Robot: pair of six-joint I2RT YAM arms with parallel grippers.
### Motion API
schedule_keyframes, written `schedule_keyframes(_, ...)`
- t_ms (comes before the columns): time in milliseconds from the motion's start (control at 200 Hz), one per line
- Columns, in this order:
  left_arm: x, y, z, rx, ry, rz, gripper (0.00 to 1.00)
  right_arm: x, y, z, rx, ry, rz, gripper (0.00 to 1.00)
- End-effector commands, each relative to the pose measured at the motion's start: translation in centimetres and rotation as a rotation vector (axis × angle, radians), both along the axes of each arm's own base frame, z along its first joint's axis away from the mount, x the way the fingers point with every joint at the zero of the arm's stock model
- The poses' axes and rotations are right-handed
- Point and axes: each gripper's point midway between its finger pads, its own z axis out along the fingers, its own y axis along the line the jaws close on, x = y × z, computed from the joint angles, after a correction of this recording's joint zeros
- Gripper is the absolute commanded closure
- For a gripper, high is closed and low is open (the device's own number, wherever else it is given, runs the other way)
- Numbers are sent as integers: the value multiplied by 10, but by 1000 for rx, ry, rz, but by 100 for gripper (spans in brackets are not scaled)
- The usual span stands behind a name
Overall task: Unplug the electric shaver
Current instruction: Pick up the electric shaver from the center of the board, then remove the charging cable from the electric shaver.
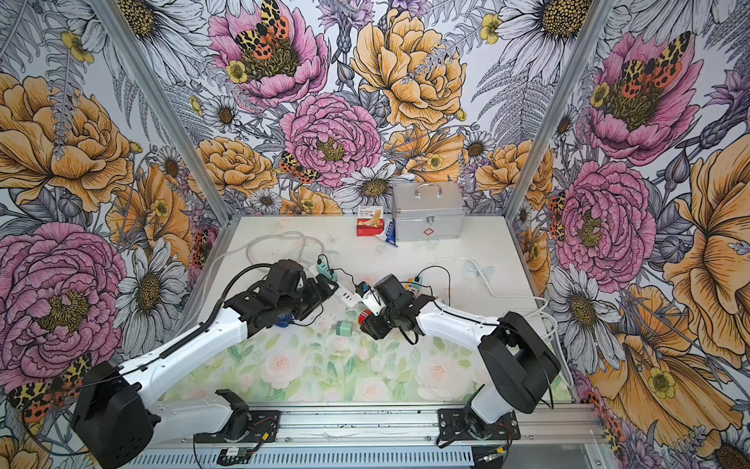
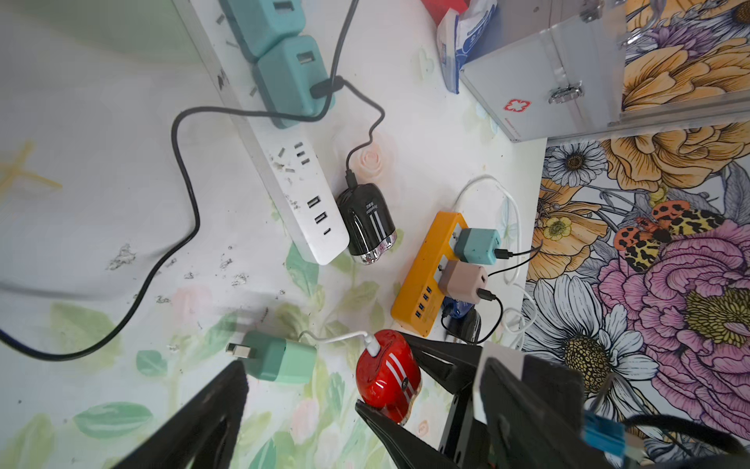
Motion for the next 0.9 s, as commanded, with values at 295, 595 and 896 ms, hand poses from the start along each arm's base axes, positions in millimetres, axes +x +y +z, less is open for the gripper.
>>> schedule_keyframes(295, 7, -45, -8, -265, 14, 31, 14, -12, 13, 32, 125, -1, 21, 63)
schedule_keyframes(595, 7, -58, -24, -278, 60, 30, 17, -20, 19, 47, 184, 13, 55, 63)
schedule_keyframes(896, 6, -66, -43, -322, 102, 51, 29, -27, 21, 49, 211, 47, 67, 63)
